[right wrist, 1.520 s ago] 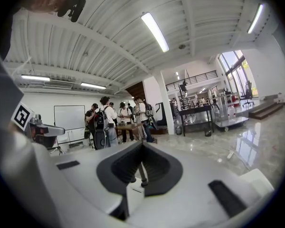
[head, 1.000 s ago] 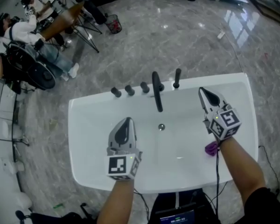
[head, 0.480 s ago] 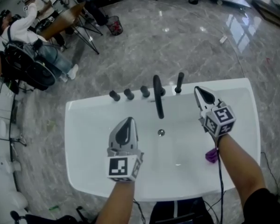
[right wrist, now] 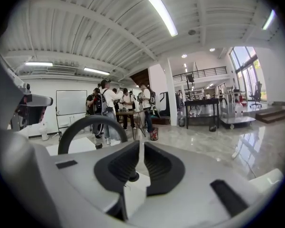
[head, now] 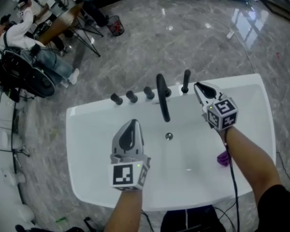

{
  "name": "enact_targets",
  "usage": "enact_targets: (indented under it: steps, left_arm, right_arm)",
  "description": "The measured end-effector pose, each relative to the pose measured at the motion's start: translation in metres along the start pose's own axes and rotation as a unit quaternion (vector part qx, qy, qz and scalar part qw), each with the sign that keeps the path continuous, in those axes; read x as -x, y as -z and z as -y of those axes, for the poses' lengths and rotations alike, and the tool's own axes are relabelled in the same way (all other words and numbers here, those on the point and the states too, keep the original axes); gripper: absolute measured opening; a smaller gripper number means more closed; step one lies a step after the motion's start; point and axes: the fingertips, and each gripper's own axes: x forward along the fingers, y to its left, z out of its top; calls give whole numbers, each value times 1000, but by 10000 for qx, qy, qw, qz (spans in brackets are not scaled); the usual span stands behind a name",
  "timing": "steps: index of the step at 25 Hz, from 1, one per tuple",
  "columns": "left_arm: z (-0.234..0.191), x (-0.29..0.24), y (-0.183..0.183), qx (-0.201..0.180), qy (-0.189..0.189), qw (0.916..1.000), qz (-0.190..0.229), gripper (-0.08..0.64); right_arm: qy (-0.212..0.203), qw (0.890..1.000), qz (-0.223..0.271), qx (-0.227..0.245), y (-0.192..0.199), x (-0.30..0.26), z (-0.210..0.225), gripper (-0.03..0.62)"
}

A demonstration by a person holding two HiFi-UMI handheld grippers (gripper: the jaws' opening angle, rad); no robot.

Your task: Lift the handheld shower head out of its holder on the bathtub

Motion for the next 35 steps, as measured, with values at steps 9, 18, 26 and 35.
enact_targets:
  steps: [9, 18, 26, 35]
  left_arm:
    - [4, -19, 17, -150, 62, 9999, 40, 8]
    - [7, -50, 48, -145, 160, 9998, -23, 8]
    - [-2, -27, 51, 116, 10, 9999, -46, 8]
    - [-9, -8, 73, -29, -47, 9996, -273, 8]
  right_arm:
    - [228, 9991, -325, -127, 24, -29, 24, 87]
    - [231, 9982, -556, 49, 51, -56, 26, 178]
    - [322, 9971, -629, 289, 65, -79, 31, 241]
    - [352, 9969, -658, 238, 74, -105, 42, 290]
